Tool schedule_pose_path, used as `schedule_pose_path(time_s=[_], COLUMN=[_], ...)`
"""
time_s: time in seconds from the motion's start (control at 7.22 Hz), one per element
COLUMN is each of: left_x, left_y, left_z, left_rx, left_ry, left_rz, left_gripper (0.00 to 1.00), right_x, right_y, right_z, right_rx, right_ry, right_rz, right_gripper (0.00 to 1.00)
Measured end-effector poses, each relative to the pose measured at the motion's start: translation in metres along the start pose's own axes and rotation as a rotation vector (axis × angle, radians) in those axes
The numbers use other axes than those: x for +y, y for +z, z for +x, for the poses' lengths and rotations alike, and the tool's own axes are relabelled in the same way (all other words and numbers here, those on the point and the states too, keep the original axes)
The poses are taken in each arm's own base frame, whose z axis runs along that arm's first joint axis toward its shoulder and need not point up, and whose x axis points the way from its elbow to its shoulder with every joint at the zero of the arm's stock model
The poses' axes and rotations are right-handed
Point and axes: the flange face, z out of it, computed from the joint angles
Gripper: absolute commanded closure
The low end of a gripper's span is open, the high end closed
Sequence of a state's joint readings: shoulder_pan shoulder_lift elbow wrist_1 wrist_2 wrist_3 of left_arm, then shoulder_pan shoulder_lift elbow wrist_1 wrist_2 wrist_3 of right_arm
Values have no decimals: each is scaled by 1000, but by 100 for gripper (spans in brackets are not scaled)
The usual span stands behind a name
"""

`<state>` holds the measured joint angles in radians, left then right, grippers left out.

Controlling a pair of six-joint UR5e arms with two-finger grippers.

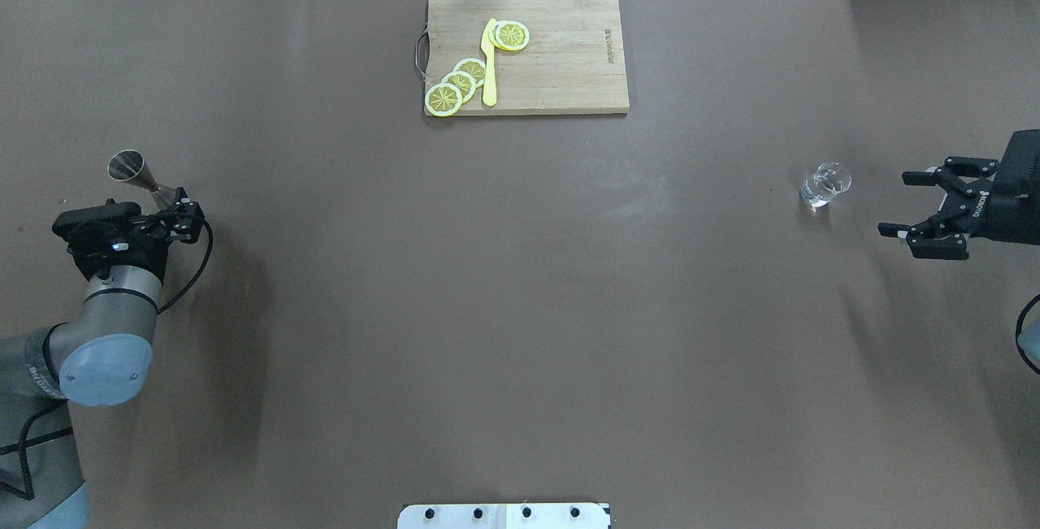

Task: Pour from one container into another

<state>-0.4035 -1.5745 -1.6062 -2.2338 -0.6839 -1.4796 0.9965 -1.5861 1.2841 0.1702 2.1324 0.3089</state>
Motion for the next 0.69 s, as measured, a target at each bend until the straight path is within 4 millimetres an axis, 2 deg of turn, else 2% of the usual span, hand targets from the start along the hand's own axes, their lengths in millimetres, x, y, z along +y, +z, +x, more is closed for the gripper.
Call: schedule_pose_path(time_s=[0.28, 0.69], left_x=[2, 1], left_y=[4, 14], left_z=[4, -5], left_rx=[-2, -19], left_ry=[-38, -98], left_rz=[15, 26], left_gripper=[2, 2], right_x=[3, 3], right_y=[9, 23], right_z=[17, 42], right_rx=[-2, -27], right_ry=[-19, -23], right_rz=[12, 14], right_gripper=[1, 1])
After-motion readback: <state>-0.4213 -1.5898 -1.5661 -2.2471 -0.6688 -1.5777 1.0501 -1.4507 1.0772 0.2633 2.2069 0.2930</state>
